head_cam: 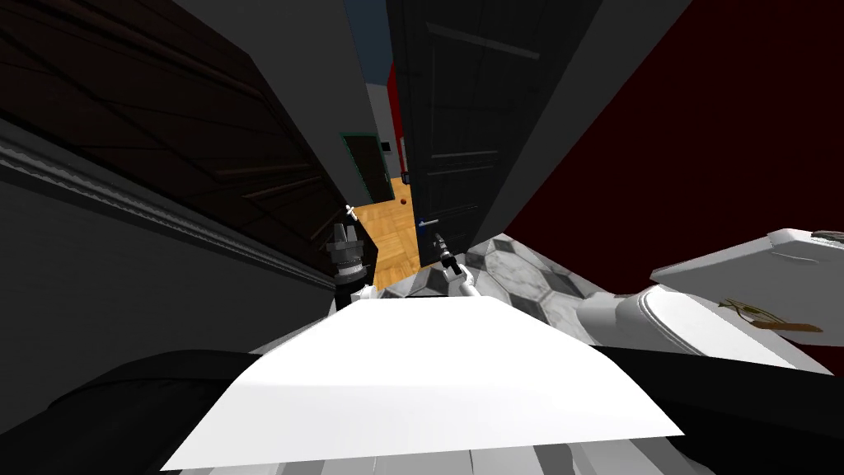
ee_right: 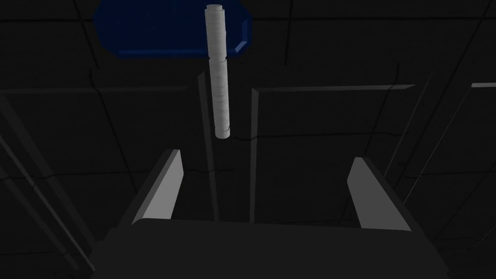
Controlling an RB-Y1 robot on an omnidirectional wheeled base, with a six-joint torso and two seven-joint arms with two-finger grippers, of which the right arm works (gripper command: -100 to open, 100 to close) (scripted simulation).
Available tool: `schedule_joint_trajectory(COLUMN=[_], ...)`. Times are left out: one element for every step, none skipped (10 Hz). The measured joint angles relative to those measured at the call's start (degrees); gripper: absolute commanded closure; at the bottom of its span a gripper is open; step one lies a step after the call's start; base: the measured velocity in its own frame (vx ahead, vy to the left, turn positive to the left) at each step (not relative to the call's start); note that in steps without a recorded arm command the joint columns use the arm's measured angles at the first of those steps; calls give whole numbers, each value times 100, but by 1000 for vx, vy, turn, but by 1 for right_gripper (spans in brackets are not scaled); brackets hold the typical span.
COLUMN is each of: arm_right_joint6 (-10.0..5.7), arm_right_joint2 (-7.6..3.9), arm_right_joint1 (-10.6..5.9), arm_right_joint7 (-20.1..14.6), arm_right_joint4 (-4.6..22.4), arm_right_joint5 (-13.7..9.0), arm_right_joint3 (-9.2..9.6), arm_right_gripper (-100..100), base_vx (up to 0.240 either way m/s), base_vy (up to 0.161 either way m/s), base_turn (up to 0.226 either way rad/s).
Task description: Push the door open
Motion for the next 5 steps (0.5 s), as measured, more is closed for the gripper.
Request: schedule_joint_trajectory(arm_right_joint6=[7,55,108,156,163], arm_right_joint2=[18,21,34,22,65], arm_right_joint1=[-120,-185,-268,-358,-432], arm_right_joint7=[1,2,5,-8,7], arm_right_joint4=[199,303,420,530,672], arm_right_joint5=[-1,1,2,-4,3], arm_right_joint3=[38,98,147,190,213], arm_right_gripper=[-100,-100,-100,-100,-100], base_vx=[118,94,55,38,18], base_vy=[-210,-209,-183,-165,-74], base_turn=[99,83,63,58,19])
